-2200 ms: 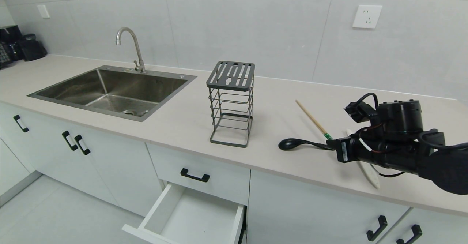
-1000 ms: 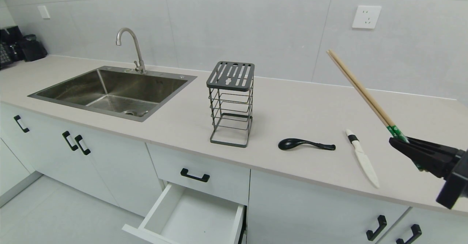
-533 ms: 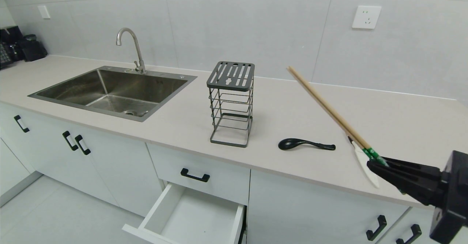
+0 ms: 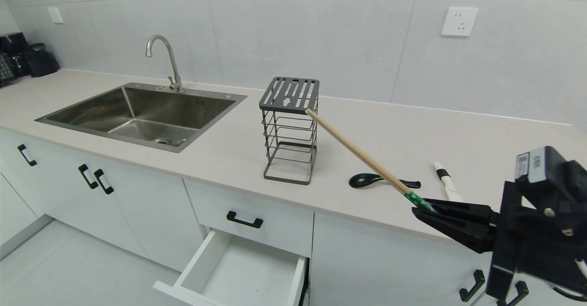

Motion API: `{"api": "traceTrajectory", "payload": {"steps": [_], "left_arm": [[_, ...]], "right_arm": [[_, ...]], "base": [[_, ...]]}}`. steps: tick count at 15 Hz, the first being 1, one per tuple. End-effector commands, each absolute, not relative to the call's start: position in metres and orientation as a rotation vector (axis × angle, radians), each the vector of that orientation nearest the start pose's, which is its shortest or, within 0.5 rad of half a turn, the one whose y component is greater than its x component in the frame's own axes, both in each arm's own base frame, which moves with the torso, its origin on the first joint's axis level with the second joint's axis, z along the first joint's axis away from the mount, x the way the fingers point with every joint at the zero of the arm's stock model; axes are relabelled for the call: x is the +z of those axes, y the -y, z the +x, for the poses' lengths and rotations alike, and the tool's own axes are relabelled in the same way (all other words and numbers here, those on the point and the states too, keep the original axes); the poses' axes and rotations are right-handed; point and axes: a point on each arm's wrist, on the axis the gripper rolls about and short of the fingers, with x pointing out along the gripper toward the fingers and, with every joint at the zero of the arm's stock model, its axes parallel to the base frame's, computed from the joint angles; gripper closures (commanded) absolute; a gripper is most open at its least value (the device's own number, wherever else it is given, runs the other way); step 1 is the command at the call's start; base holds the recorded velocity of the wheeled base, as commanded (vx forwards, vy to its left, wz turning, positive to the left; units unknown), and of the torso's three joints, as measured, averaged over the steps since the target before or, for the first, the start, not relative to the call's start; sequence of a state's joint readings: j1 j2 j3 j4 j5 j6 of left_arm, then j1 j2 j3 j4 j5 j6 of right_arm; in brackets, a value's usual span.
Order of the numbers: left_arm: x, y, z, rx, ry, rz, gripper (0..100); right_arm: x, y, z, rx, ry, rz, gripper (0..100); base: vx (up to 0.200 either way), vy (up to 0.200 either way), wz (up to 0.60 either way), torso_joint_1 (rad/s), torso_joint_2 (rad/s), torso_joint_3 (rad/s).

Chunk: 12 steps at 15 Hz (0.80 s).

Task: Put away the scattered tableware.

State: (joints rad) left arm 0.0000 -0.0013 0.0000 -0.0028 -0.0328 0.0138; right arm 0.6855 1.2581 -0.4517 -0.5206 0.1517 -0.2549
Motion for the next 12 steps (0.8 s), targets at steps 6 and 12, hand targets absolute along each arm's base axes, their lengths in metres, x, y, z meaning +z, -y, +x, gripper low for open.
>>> {"api": "traceTrajectory", "payload": {"steps": [6, 12], "left_arm": [[0.076, 0.001, -0.023, -0.032, 0.003, 0.014, 0], [0.076, 0.001, -0.023, -0.032, 0.003, 0.014, 0]], "right_arm": [[0.169, -0.191, 0.162, 1.02, -0.248, -0.386, 100], [0.145, -0.243, 0.162, 1.11, -0.277, -0.424, 100]], "base": [[0.0, 0.0, 0.0, 0.0, 0.0, 0.0], [0.0, 0.0, 0.0, 0.0, 0.0, 0.0]]}}
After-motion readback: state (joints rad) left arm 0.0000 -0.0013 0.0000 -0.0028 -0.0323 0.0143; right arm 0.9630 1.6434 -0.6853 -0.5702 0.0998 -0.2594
